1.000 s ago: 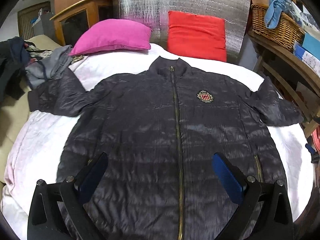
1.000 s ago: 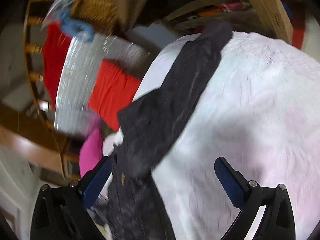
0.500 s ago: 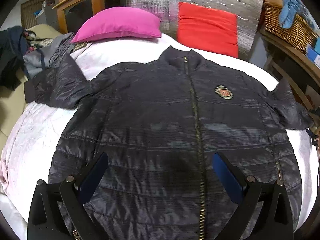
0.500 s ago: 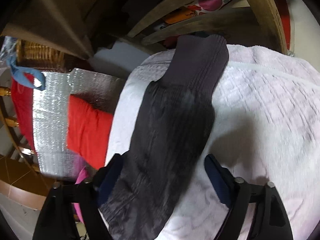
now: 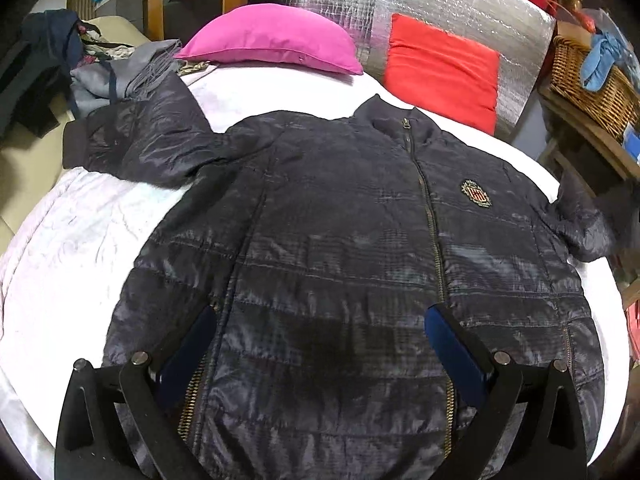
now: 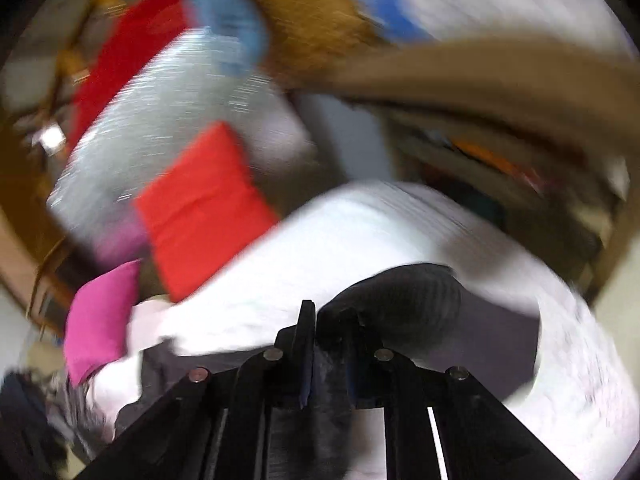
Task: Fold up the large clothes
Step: 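Lift the sleeve with the right gripper and fold it across the jacket body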
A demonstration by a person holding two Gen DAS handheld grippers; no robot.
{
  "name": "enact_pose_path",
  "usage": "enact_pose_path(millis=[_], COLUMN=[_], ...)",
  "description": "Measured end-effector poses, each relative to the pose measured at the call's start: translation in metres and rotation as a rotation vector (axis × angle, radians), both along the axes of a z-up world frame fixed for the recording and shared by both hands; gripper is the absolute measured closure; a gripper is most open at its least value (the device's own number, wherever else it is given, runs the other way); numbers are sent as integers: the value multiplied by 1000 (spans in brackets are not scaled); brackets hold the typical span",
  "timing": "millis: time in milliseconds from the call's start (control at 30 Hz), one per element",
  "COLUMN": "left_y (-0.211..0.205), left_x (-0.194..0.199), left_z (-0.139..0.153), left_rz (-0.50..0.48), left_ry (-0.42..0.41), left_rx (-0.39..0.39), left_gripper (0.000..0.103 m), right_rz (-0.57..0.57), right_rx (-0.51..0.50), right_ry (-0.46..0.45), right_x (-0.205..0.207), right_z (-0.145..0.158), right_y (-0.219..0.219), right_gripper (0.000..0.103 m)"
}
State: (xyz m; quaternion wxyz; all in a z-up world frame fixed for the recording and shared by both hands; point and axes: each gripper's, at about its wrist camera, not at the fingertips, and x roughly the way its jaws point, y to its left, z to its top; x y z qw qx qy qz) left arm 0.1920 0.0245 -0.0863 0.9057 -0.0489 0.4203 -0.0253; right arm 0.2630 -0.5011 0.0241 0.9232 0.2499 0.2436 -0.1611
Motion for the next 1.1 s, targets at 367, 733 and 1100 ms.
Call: enact_pose_path(millis=[367, 733, 1100], left_y=[29, 44, -6], left_x=[-7, -5, 61], left_z=[2, 1, 39], left_rz=[50, 80, -54], left_ry=[-12, 7, 21], left_rx=[-36, -23, -106], left_gripper=[0, 0, 0], right_rz=[412, 653, 418], right_rx=[-241, -83, 298], right_ry=[-135, 168, 4], right_x=[27, 32, -49], right_z=[62, -96, -116], right_y=[250, 342, 216], right_gripper=[88, 0, 0])
